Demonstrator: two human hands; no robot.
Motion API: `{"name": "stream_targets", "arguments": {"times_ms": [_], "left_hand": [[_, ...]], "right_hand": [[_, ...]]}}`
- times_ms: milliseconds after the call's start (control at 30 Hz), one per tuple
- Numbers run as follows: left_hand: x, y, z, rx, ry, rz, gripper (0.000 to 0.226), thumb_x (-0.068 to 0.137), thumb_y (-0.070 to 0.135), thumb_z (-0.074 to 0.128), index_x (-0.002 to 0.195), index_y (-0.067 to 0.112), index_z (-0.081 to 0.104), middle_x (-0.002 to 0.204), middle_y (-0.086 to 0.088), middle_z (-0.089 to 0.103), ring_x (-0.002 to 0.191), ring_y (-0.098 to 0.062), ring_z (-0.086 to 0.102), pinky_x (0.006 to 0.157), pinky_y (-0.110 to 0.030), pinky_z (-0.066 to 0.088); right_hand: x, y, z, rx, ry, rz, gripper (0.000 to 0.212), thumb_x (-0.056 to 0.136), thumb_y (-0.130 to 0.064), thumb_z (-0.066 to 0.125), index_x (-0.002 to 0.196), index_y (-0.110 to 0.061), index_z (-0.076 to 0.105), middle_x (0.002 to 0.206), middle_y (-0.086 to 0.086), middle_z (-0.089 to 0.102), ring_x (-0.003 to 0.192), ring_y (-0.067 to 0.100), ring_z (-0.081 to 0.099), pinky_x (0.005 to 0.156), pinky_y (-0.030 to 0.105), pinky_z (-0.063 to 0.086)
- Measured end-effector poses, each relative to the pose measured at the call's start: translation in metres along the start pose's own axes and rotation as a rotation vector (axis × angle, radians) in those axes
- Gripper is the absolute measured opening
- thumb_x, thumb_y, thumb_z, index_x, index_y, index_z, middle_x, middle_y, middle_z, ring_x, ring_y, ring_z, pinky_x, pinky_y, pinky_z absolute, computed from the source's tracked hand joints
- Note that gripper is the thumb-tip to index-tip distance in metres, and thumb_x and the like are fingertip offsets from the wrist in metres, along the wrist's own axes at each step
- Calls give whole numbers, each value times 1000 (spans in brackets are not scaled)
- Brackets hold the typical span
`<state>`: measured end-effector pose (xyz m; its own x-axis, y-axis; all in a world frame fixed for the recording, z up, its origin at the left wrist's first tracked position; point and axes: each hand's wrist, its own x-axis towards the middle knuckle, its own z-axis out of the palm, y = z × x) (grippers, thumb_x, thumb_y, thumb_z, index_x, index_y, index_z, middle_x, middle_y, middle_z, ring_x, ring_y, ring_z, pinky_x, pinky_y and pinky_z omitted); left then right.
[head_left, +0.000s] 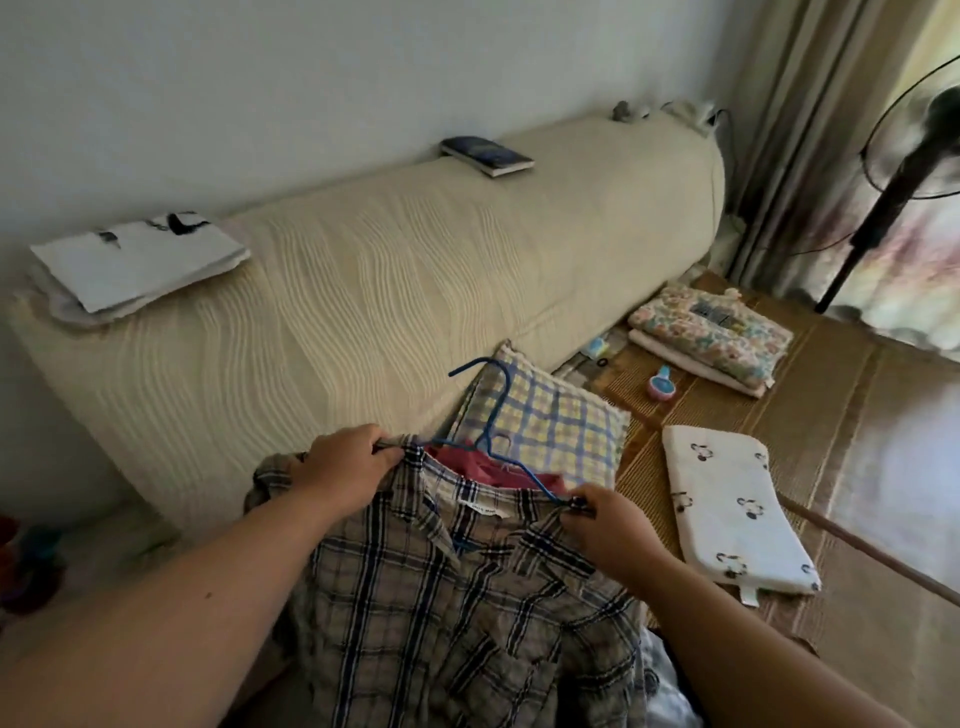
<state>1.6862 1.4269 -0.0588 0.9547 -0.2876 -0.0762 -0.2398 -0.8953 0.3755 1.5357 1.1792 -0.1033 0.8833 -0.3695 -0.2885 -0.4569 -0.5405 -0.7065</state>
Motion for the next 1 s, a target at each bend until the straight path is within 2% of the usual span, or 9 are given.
{"name": "stream_targets", "arguments": {"times_ms": [167,233,300,400,567,667,733,800,1000], "left_hand": [[101,2,73,2,-250,78,21,93,46,50,83,27,52,85,-1,60,87,-25,58,71,-33,45],[138,2,99,33,-324,105,20,94,45,49,83,29,51,83,2,56,81,-18,53,57,-29,33],[168,-1,121,76,-375,111,21,95,47,46,87,29,51,85,4,57,78,-16,49,53,-27,26],[208,-16,157,116,-474,121,23,95,48,43,89,28,52,89,3,60,85,-19,55,70,-31,41],[240,-42,200,142,-556,101,23,94,49,44,87,29,54,108,-4,64,101,-27,57,91,-38,43],[243,-46,214,208,-567,124,37,90,56,44,120,36,54,127,0,57,116,-25,52,100,-47,39],[240,-38,219,240,-572,183,56,86,59,47,137,37,40,140,1,46,127,-24,44,103,-51,35],[236,-16,218,239,-580,245,65,85,60,48,143,36,32,148,3,36,134,-22,36,106,-53,31],[189,95,195,183,-610,673,52,87,50,44,134,29,45,139,1,45,126,-21,41,103,-44,35]], "right_hand": [[74,33,17,-46,27,210,16,88,-23,59,78,-33,54,76,-8,63,64,5,60,43,12,37],[104,46,31,-45,33,284,9,89,-23,58,82,-29,56,81,-5,64,68,6,60,47,14,39],[130,55,46,-42,48,353,2,90,-24,56,89,-25,57,84,-3,64,70,8,60,50,17,41],[165,65,72,-102,55,416,10,93,-25,51,101,-23,57,86,-5,59,73,9,58,52,17,40],[203,73,104,-147,-12,435,33,90,-28,51,123,-29,49,103,-1,63,88,14,60,74,26,51],[210,74,111,-194,-22,414,53,88,-32,53,137,-38,32,113,-3,58,93,13,55,77,25,47],[205,73,106,-261,-12,394,66,87,-35,55,143,-40,21,132,-3,50,109,16,51,89,32,47],[193,72,95,-317,6,359,70,86,-39,56,144,-40,17,146,-6,36,126,19,42,101,41,42],[117,70,27,-371,119,404,70,87,-44,57,145,-38,18,154,-3,24,137,22,30,110,45,32]]}}
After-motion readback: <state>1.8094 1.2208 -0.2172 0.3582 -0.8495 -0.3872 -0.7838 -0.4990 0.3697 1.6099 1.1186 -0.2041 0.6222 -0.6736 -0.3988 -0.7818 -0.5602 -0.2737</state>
